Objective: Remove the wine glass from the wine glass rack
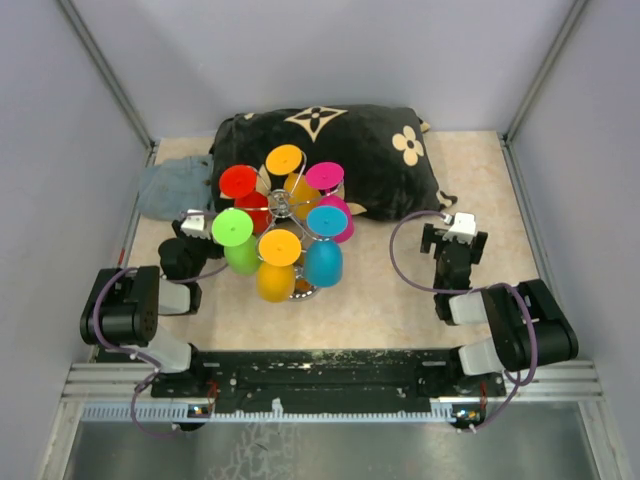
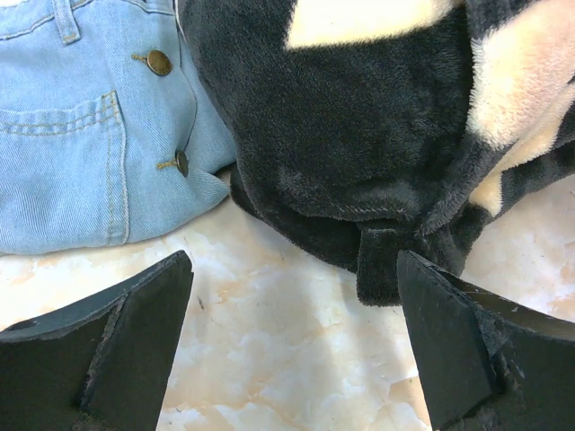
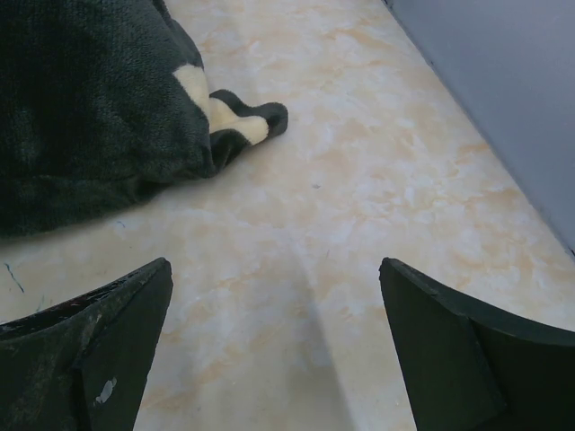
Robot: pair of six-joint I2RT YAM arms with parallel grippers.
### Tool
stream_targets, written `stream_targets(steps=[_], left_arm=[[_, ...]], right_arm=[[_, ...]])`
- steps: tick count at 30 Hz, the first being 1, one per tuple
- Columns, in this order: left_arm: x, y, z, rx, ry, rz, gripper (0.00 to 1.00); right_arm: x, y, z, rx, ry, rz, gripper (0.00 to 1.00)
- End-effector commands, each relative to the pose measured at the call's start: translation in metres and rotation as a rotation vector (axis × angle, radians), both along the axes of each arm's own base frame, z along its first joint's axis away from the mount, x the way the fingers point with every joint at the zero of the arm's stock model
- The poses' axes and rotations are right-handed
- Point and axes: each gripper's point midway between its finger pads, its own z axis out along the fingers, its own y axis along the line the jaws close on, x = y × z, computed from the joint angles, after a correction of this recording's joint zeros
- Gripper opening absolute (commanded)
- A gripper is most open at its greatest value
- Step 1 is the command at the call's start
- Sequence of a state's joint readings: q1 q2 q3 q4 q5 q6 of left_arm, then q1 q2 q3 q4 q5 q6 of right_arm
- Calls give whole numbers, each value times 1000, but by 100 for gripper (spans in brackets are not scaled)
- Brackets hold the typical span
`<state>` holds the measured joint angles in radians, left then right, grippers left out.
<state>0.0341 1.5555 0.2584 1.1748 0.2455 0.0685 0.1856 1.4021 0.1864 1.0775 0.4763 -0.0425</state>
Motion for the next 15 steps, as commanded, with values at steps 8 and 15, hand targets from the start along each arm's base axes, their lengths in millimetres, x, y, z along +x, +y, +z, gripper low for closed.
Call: stream_targets(steps=[8,15], left_arm=[[4,-2,9,7,-39,-6,100],[6,17,18,-27,-27,112,100]], right_arm=[[15,1,24,20,-80,4,98],[27,11,18,0,1,54,98]])
